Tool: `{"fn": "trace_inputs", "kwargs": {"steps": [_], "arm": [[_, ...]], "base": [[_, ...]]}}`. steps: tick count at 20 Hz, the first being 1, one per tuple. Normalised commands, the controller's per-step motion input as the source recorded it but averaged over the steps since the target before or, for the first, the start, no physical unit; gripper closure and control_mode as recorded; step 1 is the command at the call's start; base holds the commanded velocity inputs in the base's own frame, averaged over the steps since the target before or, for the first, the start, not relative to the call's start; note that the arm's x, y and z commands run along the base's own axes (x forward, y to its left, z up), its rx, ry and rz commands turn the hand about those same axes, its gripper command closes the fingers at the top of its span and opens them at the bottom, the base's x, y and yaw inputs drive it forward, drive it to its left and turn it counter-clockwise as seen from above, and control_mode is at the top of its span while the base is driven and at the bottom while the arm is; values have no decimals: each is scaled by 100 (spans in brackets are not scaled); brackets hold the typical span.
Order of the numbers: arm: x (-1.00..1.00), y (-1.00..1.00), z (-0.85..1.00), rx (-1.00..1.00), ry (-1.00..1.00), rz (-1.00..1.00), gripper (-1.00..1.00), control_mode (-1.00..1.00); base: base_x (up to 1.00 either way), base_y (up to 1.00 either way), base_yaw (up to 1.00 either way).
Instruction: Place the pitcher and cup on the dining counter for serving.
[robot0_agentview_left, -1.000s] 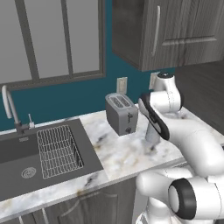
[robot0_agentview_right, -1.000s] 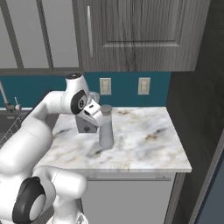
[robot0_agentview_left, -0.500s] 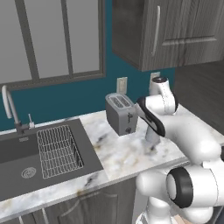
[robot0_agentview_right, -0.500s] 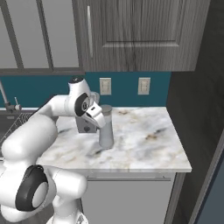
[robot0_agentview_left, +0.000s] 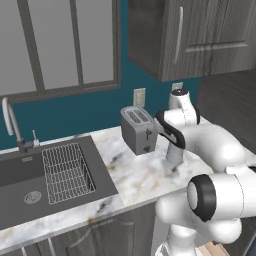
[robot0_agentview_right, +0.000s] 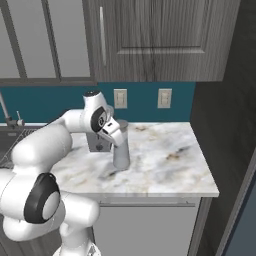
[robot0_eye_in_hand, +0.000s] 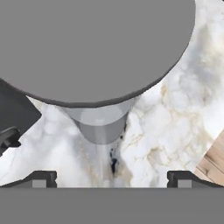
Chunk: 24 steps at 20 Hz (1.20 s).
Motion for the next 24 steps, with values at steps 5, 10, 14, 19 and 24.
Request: {"fn": "trace_inputs", "kwargs": {"steps": [5, 10, 14, 19, 24], "arm": [[16, -8, -18, 0, 0, -1, -100, -100], [31, -1, -11, 0, 0, -3, -100, -100], [29, 0, -12, 0, 0, -1, -100, -100], [7, -8, -22, 0, 1, 0, -100, -100], [0, -19, -36, 0, 0, 0, 100, -100]], "base": [[0, 0, 0], [0, 0, 0], [0, 0, 0], [0, 0, 0], [0, 0, 0]]}}
